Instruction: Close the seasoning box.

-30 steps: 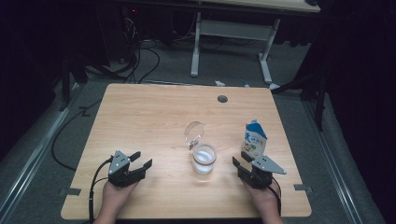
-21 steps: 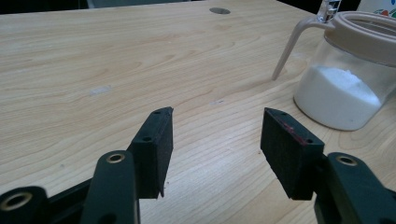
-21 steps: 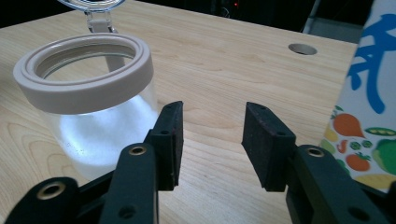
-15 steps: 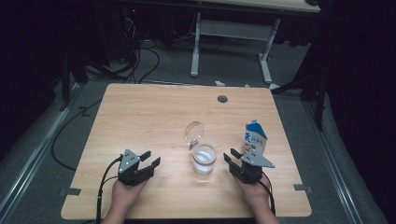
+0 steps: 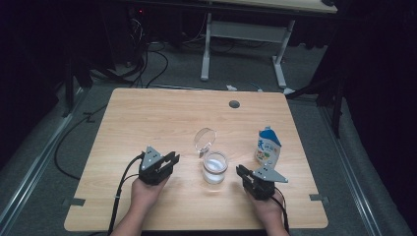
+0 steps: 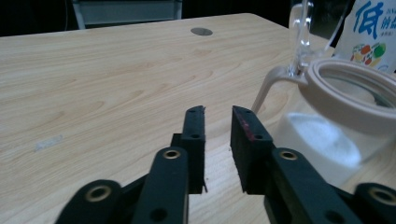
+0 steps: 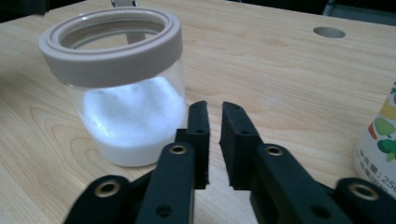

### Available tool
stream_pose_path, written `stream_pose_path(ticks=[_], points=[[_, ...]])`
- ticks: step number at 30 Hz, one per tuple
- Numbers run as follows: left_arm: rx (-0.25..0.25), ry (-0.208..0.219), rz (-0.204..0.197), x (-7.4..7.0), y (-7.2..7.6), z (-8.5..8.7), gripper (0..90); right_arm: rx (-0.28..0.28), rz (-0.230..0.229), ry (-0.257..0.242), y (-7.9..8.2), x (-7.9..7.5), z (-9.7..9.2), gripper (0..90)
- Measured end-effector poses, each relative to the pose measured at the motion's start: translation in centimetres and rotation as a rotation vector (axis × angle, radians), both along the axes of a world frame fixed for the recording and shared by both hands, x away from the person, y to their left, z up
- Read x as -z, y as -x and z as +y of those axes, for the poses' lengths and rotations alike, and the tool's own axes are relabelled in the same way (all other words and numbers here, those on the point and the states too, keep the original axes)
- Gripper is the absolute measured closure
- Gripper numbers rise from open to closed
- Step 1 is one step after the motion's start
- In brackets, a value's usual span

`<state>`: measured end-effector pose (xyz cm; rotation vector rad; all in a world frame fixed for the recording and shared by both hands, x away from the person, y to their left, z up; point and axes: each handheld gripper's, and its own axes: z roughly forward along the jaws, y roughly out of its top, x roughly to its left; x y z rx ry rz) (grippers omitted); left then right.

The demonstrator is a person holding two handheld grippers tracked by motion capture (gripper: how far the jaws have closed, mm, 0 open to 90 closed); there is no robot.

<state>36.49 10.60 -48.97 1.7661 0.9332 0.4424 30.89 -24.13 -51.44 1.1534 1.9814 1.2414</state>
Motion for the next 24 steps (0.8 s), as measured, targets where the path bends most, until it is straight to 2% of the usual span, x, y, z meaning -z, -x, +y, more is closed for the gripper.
stream_pose_path(ticks=[1, 5, 7, 11, 15, 21, 24], points=[[-0.002, 0.01, 0.002, -0.3, -0.4, -0.3, 82.7, -0.001, 0.001, -0.002, 0.2, 0.0, -0.1, 89.9], [0.0, 0.02, 0.011, -0.8, -1.1, -1.0, 89.6, -0.014, -0.005, 0.005, 0.3, -0.1, -0.1, 90.0], [-0.004, 0.018, 0.008, -1.0, -1.4, -1.3, 89.8, -0.028, -0.007, 0.003, 0.4, -0.1, -0.1, 90.0], [-0.017, 0.039, 0.015, -1.6, -2.3, -1.7, 89.8, -0.037, -0.005, 0.007, 0.4, 0.0, 0.1, 90.0], [-0.023, 0.04, 0.001, -2.4, -2.8, -2.3, 89.8, -0.039, -0.006, 0.012, 0.5, 0.0, 0.2, 90.0], [0.002, 0.044, -0.004, -3.0, -3.1, -3.9, 89.8, -0.055, -0.015, 0.034, 0.9, -0.1, 0.6, 90.0], [0.012, 0.065, -0.01, -3.2, -3.1, -4.3, 89.8, -0.061, -0.006, 0.027, 0.8, 0.1, 0.7, 90.0]])
